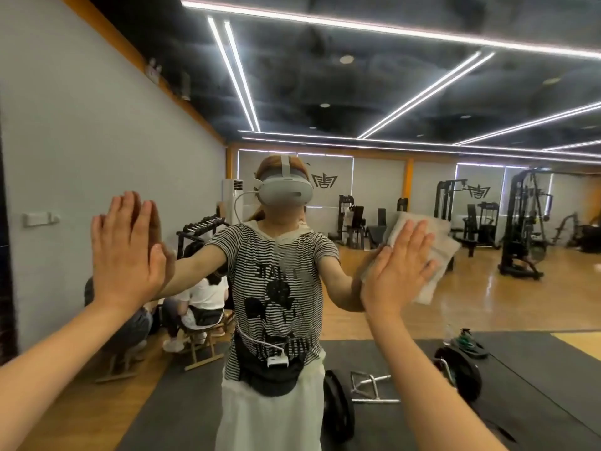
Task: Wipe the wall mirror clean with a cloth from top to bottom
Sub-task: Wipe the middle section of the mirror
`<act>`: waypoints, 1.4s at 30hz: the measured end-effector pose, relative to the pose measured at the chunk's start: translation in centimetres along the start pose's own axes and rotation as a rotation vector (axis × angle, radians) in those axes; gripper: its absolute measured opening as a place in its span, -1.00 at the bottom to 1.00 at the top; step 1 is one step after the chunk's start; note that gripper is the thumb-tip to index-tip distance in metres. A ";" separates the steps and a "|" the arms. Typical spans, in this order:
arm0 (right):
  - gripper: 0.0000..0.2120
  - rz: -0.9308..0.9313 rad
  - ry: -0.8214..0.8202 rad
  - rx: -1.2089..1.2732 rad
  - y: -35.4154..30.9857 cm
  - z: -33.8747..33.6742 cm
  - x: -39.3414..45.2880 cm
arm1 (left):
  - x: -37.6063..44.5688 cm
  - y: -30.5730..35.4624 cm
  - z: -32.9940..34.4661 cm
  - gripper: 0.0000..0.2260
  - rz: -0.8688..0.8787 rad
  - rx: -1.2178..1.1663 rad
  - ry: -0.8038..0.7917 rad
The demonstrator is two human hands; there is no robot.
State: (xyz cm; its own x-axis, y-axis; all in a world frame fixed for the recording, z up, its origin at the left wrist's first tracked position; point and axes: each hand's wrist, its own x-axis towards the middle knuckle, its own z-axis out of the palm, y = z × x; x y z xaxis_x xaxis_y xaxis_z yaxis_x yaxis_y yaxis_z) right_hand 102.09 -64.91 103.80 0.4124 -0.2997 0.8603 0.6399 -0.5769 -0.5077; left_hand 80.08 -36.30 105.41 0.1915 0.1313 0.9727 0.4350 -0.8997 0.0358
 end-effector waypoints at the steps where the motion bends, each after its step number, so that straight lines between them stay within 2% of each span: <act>1: -0.47 0.067 0.014 0.020 -1.8 0.4 -0.6 | 0.0 0.0 0.0 -0.41 0.004 0.003 0.002; 3: -0.45 0.028 0.018 0.021 -5.3 1.4 -2.3 | 0.0 0.0 0.0 -0.41 0.009 0.011 0.006; 7: -0.39 -0.352 -0.051 -0.060 -9.9 3.1 -6.3 | 0.1 -0.2 -0.1 -0.42 0.022 0.021 -0.011; 10: -0.33 -0.690 -0.127 -0.113 -8.5 3.0 -6.1 | 0.1 -0.3 -0.1 -0.42 0.026 0.015 -0.014; 12: -0.33 -0.798 -0.147 -0.138 -6.7 2.4 -4.5 | 0.1 -0.3 -0.2 -0.41 0.016 0.011 -0.018; 14: -0.37 -0.772 -0.157 -0.143 -5.0 1.7 -3.2 | 0.0 -0.3 -0.2 -0.41 0.013 0.008 -0.018; 19: -0.47 -0.381 -0.085 -0.103 -1.4 0.4 -0.9 | 0.0 -0.2 -0.2 -0.41 0.019 0.001 -0.002; 25: -0.46 -0.070 0.003 0.011 -6.6 1.8 -2.4 | 0.1 -0.2 0.3 -0.41 0.027 -0.003 0.049; 28: -0.44 -0.195 -0.008 -0.039 -10.5 2.9 -4.3 | 0.0 -0.3 0.6 -0.40 0.028 -0.001 0.058; 32: -0.39 -0.572 -0.127 -0.084 -15.0 4.1 -8.1 | 0.1 -0.3 0.4 -0.40 0.033 0.011 0.047; 37: -0.41 -0.821 -0.154 -0.107 -13.1 3.7 -6.7 | 0.1 -0.6 0.4 -0.40 0.033 0.020 0.018; 39: -0.38 -0.788 -0.129 -0.106 -10.7 3.4 -5.3 | 0.1 -0.8 0.5 -0.40 0.025 0.017 0.014; 42: -0.42 -0.557 -0.079 -0.098 -6.6 2.5 -3.1 | 0.1 -0.9 0.6 -0.41 0.024 -0.005 0.023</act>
State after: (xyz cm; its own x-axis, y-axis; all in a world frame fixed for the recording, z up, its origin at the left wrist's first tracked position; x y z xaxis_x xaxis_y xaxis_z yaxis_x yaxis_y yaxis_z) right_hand 98.22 -58.26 104.40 0.0799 0.1253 0.9889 0.7128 -0.7007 0.0312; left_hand 80.24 -35.24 105.34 0.1820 0.0999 0.9782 0.4260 -0.9046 0.0131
